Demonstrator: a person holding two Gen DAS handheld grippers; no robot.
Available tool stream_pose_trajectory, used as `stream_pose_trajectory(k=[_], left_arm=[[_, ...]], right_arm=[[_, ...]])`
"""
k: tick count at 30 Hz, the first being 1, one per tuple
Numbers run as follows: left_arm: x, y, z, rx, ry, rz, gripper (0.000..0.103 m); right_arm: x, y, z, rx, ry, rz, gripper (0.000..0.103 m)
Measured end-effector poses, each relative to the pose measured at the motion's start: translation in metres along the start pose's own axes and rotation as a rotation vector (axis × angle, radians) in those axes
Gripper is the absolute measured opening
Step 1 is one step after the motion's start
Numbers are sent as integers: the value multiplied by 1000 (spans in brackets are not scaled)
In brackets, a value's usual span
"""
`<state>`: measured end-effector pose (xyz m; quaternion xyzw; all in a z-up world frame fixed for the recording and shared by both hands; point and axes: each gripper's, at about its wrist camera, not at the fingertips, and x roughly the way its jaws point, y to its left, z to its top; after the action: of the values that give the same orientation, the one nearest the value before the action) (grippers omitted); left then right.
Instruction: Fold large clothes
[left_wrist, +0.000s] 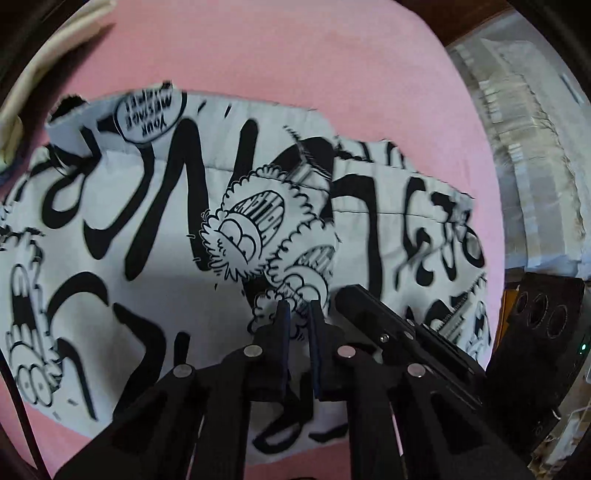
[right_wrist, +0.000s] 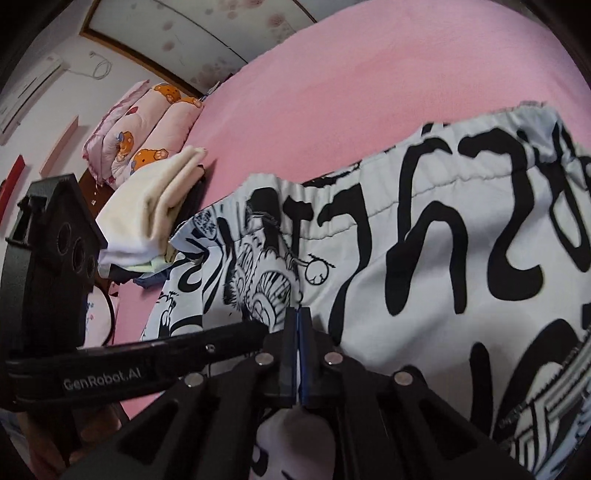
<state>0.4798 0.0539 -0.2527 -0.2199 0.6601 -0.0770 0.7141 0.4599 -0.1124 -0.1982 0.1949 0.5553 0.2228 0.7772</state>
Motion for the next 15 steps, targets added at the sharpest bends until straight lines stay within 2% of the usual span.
stream_pose_trajectory(k=[2, 5, 7, 9, 12, 15], left_arm=[[15, 2, 7, -10, 1, 22, 6], [37, 13, 15, -53, -17, 68, 5], [53, 19, 20, -73, -24, 97, 2], [63, 25, 24, -101, -43, 89, 1], [59, 34, 25, -142, -78, 70, 1], [42, 43, 26, -116, -171, 137, 1]], right_arm=[[12, -8, 3, 3, 25, -12, 0], [37, -16, 4, -5, 94, -80, 0], [46, -18, 6, -40, 101, -94, 0], [48, -21, 8, -77, 101, -104, 0], [39, -36, 16, -56, 89, -88, 0], [21, -50, 25, -51, 41, -104, 0]])
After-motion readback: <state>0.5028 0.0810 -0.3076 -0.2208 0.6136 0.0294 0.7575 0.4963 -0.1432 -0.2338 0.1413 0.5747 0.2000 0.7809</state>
